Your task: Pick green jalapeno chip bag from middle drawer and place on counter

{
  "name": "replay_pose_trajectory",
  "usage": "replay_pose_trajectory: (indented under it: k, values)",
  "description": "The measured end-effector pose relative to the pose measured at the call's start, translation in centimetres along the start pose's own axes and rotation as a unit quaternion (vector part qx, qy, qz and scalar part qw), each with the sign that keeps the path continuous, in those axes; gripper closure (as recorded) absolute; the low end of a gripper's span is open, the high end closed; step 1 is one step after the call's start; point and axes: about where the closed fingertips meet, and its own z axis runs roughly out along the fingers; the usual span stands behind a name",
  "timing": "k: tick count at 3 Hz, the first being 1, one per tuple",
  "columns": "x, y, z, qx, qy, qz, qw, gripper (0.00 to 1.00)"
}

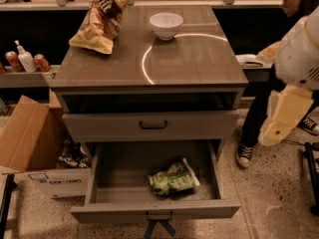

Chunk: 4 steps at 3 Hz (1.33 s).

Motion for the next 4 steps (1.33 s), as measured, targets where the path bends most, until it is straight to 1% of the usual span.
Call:
replay_pose_trajectory:
  k: [1,2,3,4]
  values:
    - [-1.4,3.3,6.5,-0.046,-0.062,-0.017,0.9969,0.0]
    - [-2.7,7.3,13.1,-0.104,-0.119,-0.012,0.9873,0.0]
    - [-2.7,7.3,13.1,-0.104,-0.119,-0.012,0.9873,0.0]
    - [-2.6,7.9,16.8,-0.12,-0.091,-0.019,0.9884,0.0]
